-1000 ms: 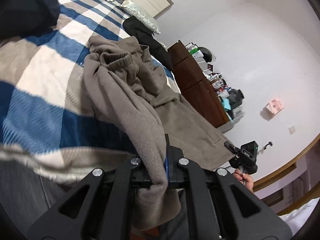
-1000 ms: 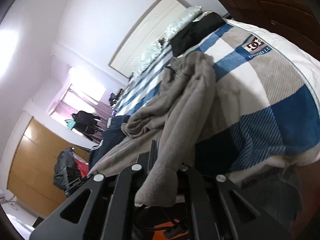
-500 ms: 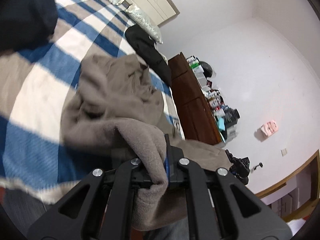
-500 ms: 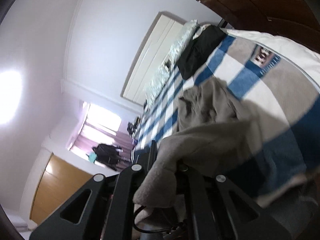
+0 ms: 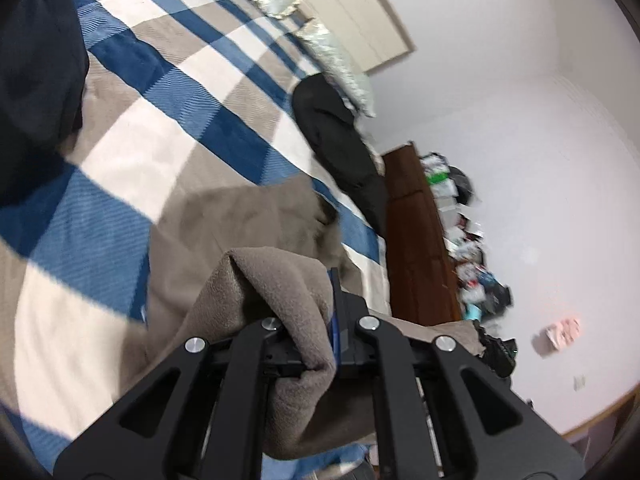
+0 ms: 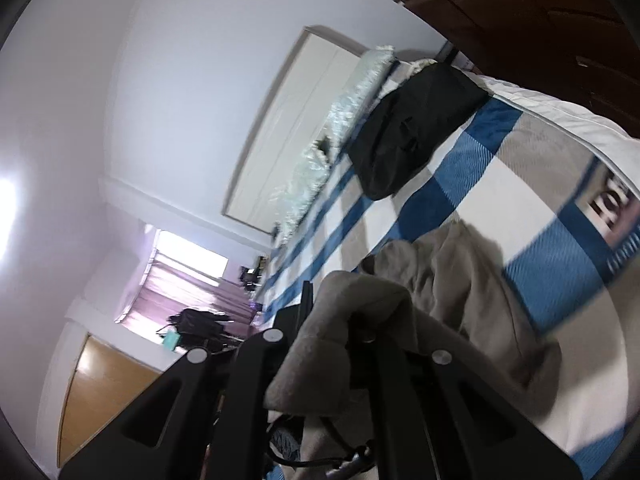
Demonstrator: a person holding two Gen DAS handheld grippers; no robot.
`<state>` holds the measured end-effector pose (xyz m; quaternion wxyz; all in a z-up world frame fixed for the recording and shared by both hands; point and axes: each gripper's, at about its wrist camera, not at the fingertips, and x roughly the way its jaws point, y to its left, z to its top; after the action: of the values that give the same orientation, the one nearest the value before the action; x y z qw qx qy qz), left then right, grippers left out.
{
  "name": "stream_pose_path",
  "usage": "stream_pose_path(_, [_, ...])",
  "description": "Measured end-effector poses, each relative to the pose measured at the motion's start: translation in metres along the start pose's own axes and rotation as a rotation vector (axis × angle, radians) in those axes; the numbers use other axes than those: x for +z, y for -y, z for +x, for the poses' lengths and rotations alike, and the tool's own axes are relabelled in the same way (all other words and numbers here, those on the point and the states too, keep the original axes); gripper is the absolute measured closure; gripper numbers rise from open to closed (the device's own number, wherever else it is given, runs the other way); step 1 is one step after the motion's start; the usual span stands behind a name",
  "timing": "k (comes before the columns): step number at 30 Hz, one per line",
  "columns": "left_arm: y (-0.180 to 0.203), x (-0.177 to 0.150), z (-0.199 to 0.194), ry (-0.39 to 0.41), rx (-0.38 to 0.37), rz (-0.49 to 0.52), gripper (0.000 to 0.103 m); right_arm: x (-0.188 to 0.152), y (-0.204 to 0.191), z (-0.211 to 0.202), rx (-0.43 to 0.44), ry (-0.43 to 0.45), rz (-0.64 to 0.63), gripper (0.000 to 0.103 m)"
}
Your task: Fold large clothes
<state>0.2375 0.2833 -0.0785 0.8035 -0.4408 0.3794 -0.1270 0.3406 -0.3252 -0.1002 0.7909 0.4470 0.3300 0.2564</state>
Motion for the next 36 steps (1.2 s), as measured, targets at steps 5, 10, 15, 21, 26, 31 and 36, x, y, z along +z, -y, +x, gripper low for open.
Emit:
stream_pose_path(5, [-0.032, 0.050, 0.070, -0.059, 0.117, -0.012, 0.095, 0.039, 0.035, 0.094, -0.128, -0.070, 0.008, 0.096])
stream_pose_path(10, [-0.071, 0.089, 0.135, -0.099, 0.197, -0.041, 0.095, 0.063, 0.067, 0.170, -0.222, -0.098, -0.005, 0.096])
stream_pose_path(15, [-0.108, 0.111, 0.185, -0.134, 0.285, -0.047, 0.095, 0.071, 0.104, 0.237, -0.323, -0.177, -0.031, 0.096])
stream_pose_path(21, [-0.125, 0.108, 0.213, -0.219, 0.337, 0.022, 0.090, 0.060, 0.140, 0.265, -0.369, -0.280, -0.017, 0.089])
stream_pose_path(26, [-0.108, 0.103, 0.204, -0.273, 0.317, 0.133, 0.045, 0.060, 0.127, 0.247, -0.337, -0.306, -0.049, 0.054])
stream_pose_path(31, [-0.080, 0.089, 0.180, -0.282, 0.403, 0.236, 0.010, 0.058, 0.083, 0.209, -0.284, -0.284, -0.129, 0.029])
stream_pose_path(36, [-0.062, 0.064, 0.138, -0.250, 0.459, 0.290, 0.010, 0.026, 0.033, 0.167, -0.252, -0.293, -0.247, 0.008])
